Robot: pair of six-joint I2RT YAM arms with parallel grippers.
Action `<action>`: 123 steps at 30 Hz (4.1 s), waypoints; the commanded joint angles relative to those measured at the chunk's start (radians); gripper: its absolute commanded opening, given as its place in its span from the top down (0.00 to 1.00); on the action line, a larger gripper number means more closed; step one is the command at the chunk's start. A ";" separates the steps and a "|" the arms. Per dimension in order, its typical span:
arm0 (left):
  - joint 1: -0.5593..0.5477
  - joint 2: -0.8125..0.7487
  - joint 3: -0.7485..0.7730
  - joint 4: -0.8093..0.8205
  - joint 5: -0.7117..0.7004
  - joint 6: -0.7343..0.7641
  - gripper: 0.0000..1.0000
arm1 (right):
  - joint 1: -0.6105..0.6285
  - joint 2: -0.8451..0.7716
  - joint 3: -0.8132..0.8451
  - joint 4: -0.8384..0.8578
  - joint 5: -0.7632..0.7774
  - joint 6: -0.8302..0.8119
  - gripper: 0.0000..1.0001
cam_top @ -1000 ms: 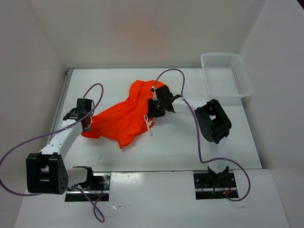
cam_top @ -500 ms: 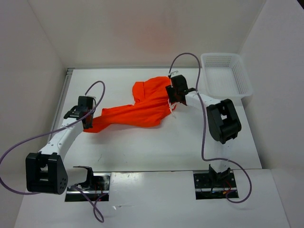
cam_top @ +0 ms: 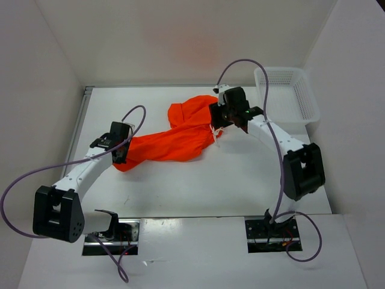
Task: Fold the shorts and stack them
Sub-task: Flatten the shorts out
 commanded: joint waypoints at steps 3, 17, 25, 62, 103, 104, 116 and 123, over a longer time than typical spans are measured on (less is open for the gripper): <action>-0.001 0.017 0.006 -0.005 0.008 0.003 1.00 | -0.004 -0.090 -0.098 -0.101 -0.261 0.099 0.52; -0.001 0.056 0.050 0.004 -0.021 0.003 1.00 | 0.090 0.134 -0.080 0.042 -0.225 0.387 0.38; -0.001 0.047 0.050 0.004 -0.032 0.003 1.00 | 0.148 0.324 0.105 -0.013 0.070 0.422 0.47; -0.001 0.010 0.002 0.004 -0.061 0.003 1.00 | 0.200 0.605 0.325 0.051 0.284 0.226 0.76; -0.196 0.021 -0.033 -0.030 -0.024 0.003 1.00 | 0.024 -0.098 -0.356 -0.050 -0.286 0.501 0.60; -0.196 0.021 -0.033 -0.030 -0.035 0.003 1.00 | 0.024 -0.080 -0.356 -0.035 -0.266 0.526 0.57; -0.196 0.076 0.010 -0.011 -0.064 0.003 1.00 | 0.024 0.112 -0.244 0.074 -0.074 0.668 0.42; -0.196 0.058 -0.022 -0.011 -0.064 0.003 1.00 | 0.024 0.145 -0.118 0.080 -0.097 0.648 0.35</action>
